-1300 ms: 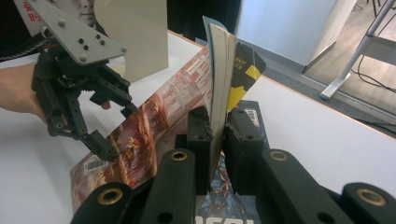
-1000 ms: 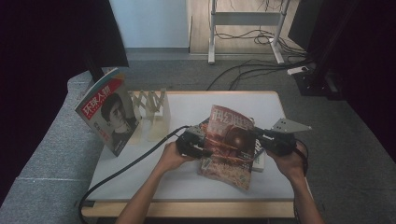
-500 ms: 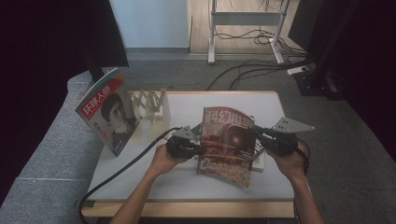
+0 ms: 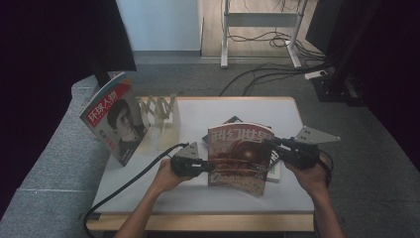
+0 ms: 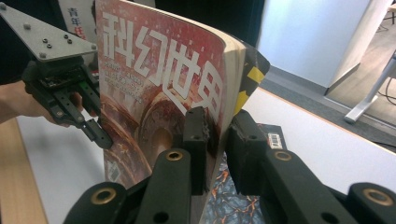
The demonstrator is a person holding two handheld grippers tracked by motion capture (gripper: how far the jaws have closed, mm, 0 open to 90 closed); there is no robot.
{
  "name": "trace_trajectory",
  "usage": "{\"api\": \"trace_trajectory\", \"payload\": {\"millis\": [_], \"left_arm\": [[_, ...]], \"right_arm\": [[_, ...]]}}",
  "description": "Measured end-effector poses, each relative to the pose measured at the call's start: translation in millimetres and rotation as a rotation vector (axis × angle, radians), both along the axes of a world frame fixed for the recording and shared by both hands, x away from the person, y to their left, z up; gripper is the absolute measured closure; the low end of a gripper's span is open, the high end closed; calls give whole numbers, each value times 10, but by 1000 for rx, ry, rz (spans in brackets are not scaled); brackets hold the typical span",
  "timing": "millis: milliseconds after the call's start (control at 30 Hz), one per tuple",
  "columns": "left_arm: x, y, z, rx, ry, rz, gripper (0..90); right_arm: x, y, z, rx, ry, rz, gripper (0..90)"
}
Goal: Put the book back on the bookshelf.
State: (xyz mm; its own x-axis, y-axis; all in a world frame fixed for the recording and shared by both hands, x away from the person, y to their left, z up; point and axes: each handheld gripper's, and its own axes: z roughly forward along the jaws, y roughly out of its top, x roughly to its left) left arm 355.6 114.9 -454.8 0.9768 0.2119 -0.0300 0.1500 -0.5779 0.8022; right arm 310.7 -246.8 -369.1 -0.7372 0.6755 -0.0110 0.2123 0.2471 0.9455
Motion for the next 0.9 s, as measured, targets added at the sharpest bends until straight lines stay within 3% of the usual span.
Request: {"api": "trace_trajectory", "payload": {"millis": [67, 133, 267, 467, 733, 900], "left_arm": [[-17, 2, 17, -15, -11, 0, 788], [-8, 10, 83, -82, 3, -10, 753], [8, -31, 141, -64, -3, -5, 731], [65, -90, 282, -77, 5, 2, 688], [133, -162, 640, -113, -10, -11, 667], [161, -199, 778, -120, -10, -11, 665]], "right_arm": [[-10, -6, -2, 3, 0, 2, 774], [-42, -24, -6, 7, 0, 7, 780], [-84, -37, -8, -1, -4, 3, 779], [-88, -72, -26, -4, 0, -6, 779], [-100, -63, -18, -13, -8, -2, 781], [-106, -49, -9, -17, -10, 1, 782]]}}
